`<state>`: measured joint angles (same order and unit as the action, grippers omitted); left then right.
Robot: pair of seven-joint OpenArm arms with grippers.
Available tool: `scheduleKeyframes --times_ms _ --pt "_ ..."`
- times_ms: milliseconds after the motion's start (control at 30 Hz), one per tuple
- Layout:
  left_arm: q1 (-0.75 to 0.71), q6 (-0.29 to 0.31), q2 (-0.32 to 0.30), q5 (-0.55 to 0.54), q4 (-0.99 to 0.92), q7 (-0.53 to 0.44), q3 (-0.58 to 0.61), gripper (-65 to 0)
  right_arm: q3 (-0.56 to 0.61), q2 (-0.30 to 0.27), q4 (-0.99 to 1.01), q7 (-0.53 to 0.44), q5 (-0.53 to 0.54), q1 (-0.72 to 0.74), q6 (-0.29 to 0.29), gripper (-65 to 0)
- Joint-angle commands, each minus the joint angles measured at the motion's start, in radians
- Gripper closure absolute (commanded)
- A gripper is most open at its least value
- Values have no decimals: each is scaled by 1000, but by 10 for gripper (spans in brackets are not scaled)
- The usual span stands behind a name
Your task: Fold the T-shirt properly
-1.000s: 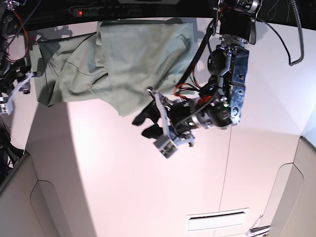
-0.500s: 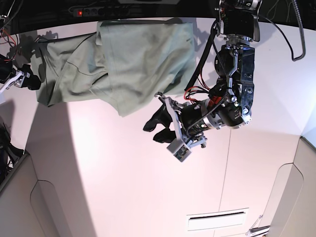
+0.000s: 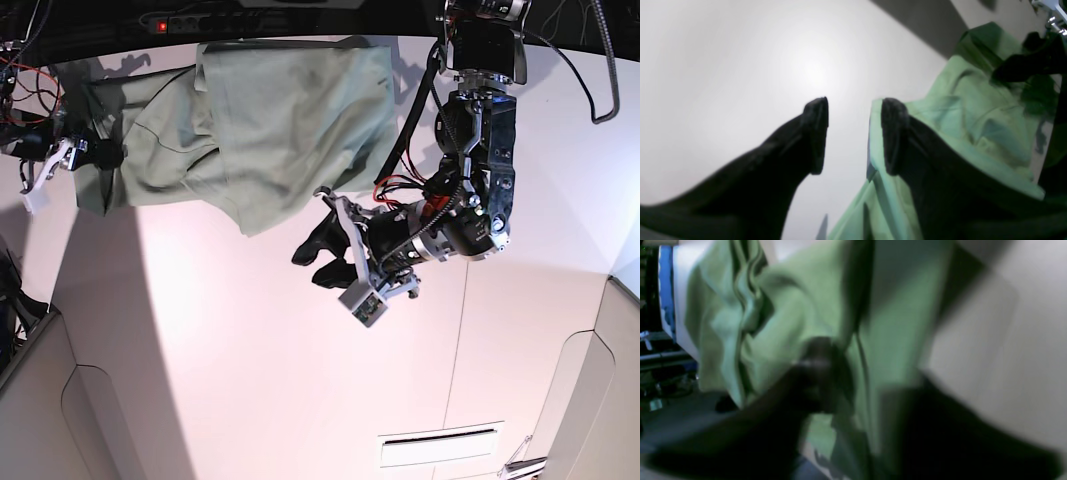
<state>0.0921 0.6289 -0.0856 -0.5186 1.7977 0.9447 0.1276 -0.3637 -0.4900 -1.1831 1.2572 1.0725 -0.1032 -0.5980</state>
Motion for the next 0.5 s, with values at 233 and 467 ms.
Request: scheduleKeyframes --times_ms 233,467 --pt "-1 -23 -8 -34 65 58 -187 -271 2 -11 -26 62 -59 9 11 0" --pt "-156 -23 -100 -93 92 58 -398 0 -29 -11 -263 87 -58 8 12 0"
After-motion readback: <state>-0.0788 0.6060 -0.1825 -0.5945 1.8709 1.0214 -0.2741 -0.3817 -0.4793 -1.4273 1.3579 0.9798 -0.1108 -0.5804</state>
